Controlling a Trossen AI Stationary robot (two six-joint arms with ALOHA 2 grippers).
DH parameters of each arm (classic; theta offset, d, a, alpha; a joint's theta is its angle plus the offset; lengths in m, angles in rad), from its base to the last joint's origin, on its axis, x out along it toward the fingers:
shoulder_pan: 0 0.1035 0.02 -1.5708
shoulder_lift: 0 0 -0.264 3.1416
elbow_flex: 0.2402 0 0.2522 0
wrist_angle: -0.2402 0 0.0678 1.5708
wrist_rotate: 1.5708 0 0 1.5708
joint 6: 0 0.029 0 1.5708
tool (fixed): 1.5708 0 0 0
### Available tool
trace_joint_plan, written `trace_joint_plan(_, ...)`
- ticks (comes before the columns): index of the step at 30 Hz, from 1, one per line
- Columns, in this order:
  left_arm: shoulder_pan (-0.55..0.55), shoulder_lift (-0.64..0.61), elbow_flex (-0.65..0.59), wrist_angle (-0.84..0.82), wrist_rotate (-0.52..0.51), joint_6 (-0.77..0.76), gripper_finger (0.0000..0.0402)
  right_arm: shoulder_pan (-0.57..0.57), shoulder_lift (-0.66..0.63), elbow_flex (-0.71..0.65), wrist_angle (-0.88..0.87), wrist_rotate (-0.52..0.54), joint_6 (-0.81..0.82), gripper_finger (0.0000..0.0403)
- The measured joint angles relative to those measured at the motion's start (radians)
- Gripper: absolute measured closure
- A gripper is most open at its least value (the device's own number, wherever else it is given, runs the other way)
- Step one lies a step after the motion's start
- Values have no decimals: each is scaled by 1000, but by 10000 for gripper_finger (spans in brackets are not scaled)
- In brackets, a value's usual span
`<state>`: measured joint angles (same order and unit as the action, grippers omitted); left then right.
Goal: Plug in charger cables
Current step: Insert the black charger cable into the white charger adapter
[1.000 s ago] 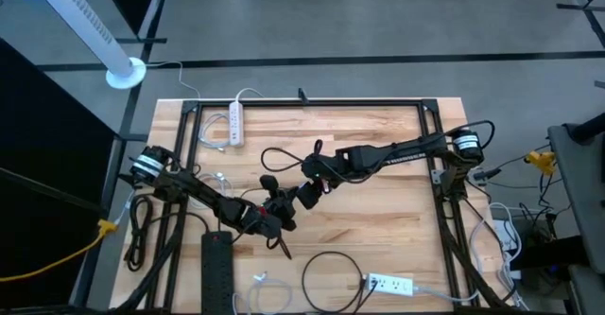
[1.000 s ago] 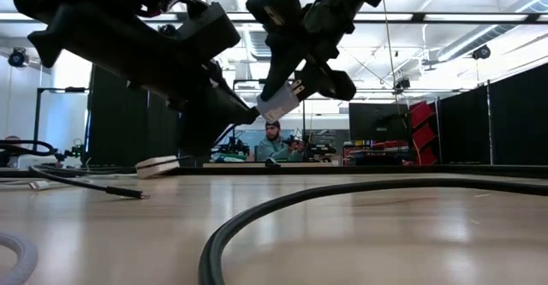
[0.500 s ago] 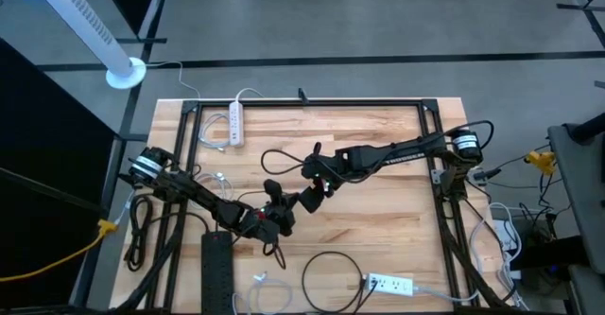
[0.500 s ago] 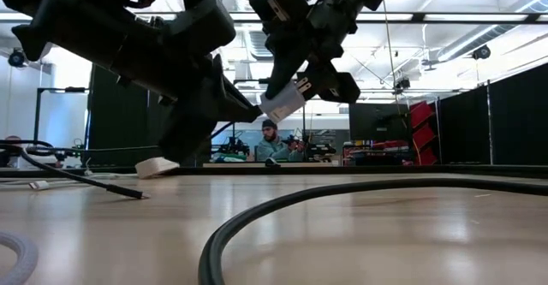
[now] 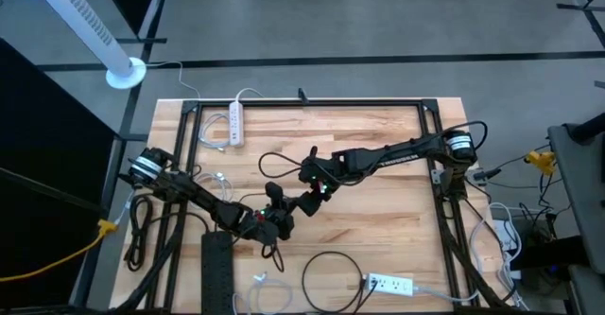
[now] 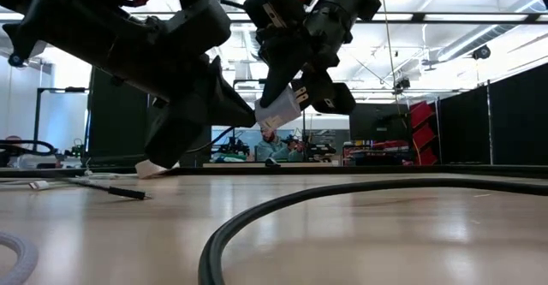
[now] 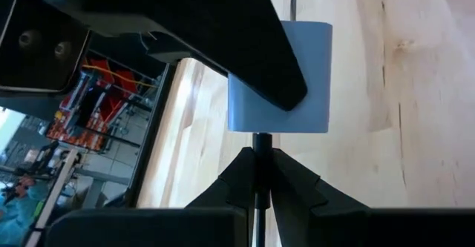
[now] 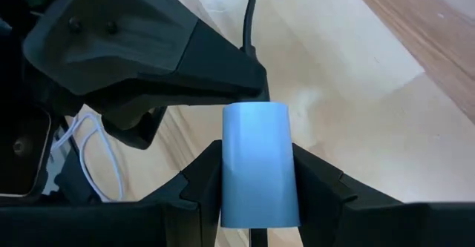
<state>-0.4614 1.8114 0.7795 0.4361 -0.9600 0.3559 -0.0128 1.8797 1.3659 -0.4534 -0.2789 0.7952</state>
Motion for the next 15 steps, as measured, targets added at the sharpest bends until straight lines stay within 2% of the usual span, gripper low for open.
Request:
trace_joint_plan(9, -28, 0, -6, 23, -34, 1, 383, 0, 1, 0, 17, -16, -53, 288)
trace_joint_plan(15, -29, -13, -6, -38, -33, -10, 383, 0, -15, 0, 11, -3, -102, 288)
